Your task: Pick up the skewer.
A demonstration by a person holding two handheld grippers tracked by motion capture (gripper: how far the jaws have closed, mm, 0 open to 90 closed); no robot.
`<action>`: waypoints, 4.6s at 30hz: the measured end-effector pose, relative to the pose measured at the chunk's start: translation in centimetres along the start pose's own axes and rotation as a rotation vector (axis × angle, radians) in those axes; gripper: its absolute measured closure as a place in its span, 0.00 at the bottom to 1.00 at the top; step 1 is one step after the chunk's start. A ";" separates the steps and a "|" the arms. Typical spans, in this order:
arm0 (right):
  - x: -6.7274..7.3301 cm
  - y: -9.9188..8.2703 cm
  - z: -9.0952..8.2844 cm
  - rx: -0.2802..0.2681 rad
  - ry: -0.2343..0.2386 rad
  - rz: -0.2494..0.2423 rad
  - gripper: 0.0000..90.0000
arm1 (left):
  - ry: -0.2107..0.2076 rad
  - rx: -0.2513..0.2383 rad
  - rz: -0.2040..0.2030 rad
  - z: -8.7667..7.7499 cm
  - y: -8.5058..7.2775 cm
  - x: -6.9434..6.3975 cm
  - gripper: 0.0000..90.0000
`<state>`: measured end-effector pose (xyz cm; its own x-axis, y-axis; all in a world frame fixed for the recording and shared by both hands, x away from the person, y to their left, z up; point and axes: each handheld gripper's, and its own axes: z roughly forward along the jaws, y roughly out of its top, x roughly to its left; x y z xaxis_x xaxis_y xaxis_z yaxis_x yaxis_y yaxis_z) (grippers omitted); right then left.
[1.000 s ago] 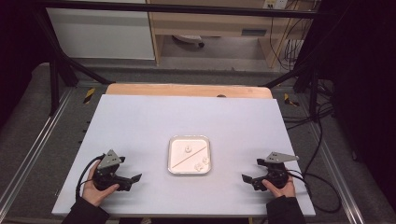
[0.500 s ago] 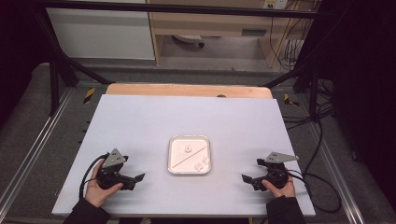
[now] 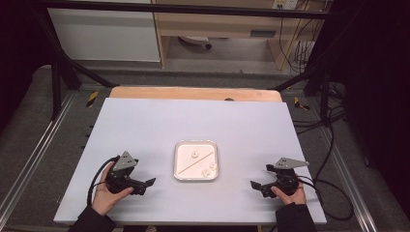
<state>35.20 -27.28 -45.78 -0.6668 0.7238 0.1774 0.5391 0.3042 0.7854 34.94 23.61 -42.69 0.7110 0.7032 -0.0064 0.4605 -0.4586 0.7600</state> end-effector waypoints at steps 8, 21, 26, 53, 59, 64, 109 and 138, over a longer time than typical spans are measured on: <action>0.0 0.0 0.0 0.003 0.001 -0.003 0.01 | -0.009 -0.004 0.036 0.6 1.4 -0.8 0.05; 0.1 0.0 0.1 0.005 0.001 0.001 0.01 | -0.022 0.020 0.051 2.5 4.2 -2.5 0.06; 0.1 0.0 0.0 0.006 0.003 0.000 0.01 | -0.031 0.027 0.051 3.3 5.1 -3.0 0.06; 0.0 0.0 0.1 0.010 0.007 -0.007 0.01 | -0.040 0.122 0.071 9.7 8.6 -5.7 0.40; 0.1 0.0 0.1 0.013 0.008 -0.005 0.01 | -0.038 0.139 0.064 10.6 8.6 -5.7 0.55; 0.1 0.0 0.2 0.013 0.009 -0.007 0.01 | -0.045 0.152 0.054 11.0 8.4 -5.6 0.67; 0.1 0.0 0.2 0.008 0.014 -0.008 0.01 | -0.088 0.081 0.064 9.6 7.9 -5.9 0.99; 4.0 3.1 0.8 0.035 -0.108 -0.265 0.02 | -0.144 0.082 0.129 7.0 9.0 -6.7 0.99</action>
<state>34.65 -22.99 -43.10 -0.7293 0.6774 -0.0964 0.3725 0.5113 0.7744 38.01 10.96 -40.39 0.8327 0.5537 -0.0093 0.3980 -0.5867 0.7053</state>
